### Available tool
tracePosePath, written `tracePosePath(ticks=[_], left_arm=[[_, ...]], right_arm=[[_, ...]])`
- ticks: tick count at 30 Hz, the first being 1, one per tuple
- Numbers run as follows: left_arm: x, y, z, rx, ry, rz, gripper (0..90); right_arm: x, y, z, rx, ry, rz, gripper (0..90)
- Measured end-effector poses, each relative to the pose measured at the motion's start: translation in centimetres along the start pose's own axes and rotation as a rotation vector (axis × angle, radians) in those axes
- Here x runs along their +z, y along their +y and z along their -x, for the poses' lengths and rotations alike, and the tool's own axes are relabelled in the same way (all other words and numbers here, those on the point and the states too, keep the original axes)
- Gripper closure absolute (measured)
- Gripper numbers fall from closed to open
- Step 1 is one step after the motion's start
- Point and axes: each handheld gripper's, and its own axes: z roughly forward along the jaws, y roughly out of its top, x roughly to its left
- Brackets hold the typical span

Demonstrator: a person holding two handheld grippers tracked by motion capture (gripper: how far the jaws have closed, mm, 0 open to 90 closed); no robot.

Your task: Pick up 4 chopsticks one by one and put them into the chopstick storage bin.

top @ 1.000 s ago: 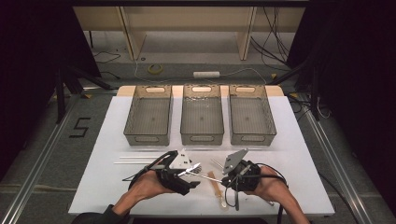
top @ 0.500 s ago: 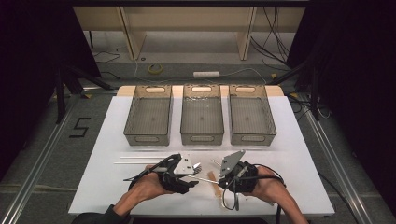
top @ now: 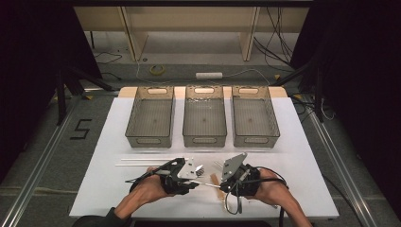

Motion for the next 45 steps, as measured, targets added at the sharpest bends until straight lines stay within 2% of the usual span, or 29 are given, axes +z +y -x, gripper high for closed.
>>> tracePosePath(ticks=[6,9,11,15,19,21,26,28,30,40,45], left_arm=[[-0.1,0.1,0.4,0.065,-0.023,0.002,77.1],[-0.2,0.1,0.9,0.112,-0.052,0.006,83.4],[-0.3,0.2,0.8,0.114,-0.035,0.007,85.3],[-0.8,-0.1,0.2,0.072,-0.017,0.025,85.5],[-0.8,-0.3,-0.3,0.017,-0.014,0.014,85.6],[-0.7,-0.5,-0.6,-0.008,-0.001,0.002,85.6],[-1.2,-0.9,-1.6,-0.113,0.007,0.018,85.6],[-1.3,-1.1,-2.0,-0.145,0.028,0.017,85.6],[-1.4,-1.4,-2.3,-0.167,0.029,0.022,85.6],[-2.8,-2.2,-3.8,-0.264,0.074,0.067,85.6],[-3.4,-2.6,-4.5,-0.303,0.110,0.095,85.7]], right_arm=[[0.0,-0.3,0.3,-0.022,0.011,0.009,84.1],[-0.3,-0.6,0.8,0.008,-0.014,0.025,79.4],[-0.7,-0.7,1.1,0.031,-0.050,0.046,74.9],[-1.7,-1.0,1.7,0.104,-0.082,0.114,61.8],[-2.4,-1.2,1.9,0.141,-0.098,0.160,52.9],[-2.5,-1.2,1.8,0.154,-0.110,0.176,50.6],[-3.0,-1.7,2.0,0.211,-0.121,0.235,46.7],[-3.0,-2.0,2.2,0.235,-0.124,0.273,46.1],[-3.0,-2.5,2.5,0.259,-0.134,0.295,45.0],[-2.5,-4.3,2.8,0.326,-0.160,0.325,37.5],[-2.1,-5.4,2.7,0.358,-0.171,0.319,36.7]])
